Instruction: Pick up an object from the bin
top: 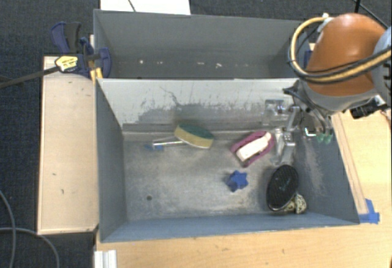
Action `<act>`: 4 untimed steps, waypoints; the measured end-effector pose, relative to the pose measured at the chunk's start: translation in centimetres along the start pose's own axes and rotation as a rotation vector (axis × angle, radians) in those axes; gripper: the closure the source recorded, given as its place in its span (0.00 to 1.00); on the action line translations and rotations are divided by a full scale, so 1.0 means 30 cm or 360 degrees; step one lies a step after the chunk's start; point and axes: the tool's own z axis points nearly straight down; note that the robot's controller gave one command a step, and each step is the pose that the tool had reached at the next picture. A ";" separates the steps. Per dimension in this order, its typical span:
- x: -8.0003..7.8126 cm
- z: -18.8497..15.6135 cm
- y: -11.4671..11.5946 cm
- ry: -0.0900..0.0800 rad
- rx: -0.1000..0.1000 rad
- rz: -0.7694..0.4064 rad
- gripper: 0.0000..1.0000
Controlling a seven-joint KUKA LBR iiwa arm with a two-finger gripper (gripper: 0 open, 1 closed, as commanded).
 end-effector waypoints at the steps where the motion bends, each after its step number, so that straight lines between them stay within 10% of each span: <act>1: 0.171 0.477 0.044 0.0002 -0.0001 -0.0461 0.00; 2: 0.079 0.497 0.151 -0.0015 -0.0002 -0.0442 0.00; 3: 0.083 0.495 0.143 -0.0011 0.0001 -0.0441 1.00; 4: 0.091 0.009 0.203 -0.0024 0.0003 -0.0481 1.00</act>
Offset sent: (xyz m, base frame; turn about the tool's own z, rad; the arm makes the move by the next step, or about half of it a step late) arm -0.0501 0.0130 -0.1402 -0.2903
